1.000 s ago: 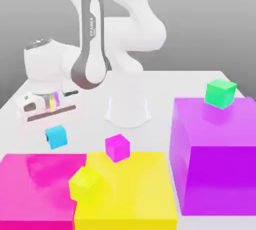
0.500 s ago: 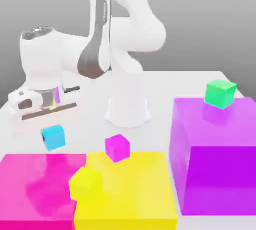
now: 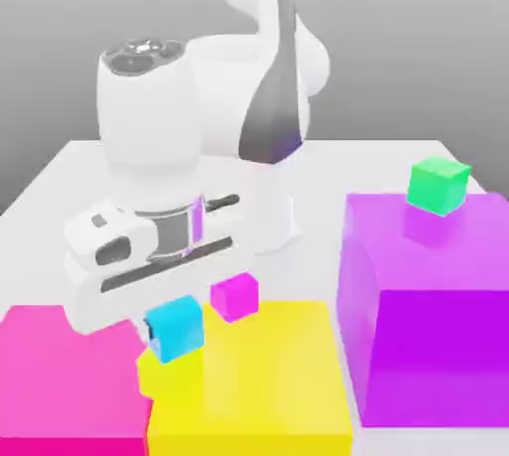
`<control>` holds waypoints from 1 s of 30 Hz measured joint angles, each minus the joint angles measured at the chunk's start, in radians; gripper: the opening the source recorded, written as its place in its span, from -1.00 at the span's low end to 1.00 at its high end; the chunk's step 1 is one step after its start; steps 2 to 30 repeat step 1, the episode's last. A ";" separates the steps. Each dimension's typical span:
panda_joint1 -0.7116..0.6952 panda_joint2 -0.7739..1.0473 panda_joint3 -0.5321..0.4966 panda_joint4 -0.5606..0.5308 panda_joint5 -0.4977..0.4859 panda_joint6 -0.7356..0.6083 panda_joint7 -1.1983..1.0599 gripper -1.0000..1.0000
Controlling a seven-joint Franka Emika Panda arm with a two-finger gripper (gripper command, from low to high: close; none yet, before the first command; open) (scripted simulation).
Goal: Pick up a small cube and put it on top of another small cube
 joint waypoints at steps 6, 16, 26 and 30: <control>0.000 0.000 0.000 0.000 0.000 0.000 0.000 1.00; 0.000 0.000 0.000 0.000 0.000 0.000 0.000 1.00; 0.000 0.000 0.000 0.000 0.000 0.000 0.000 1.00; 0.000 0.000 0.000 0.000 0.000 0.000 0.000 1.00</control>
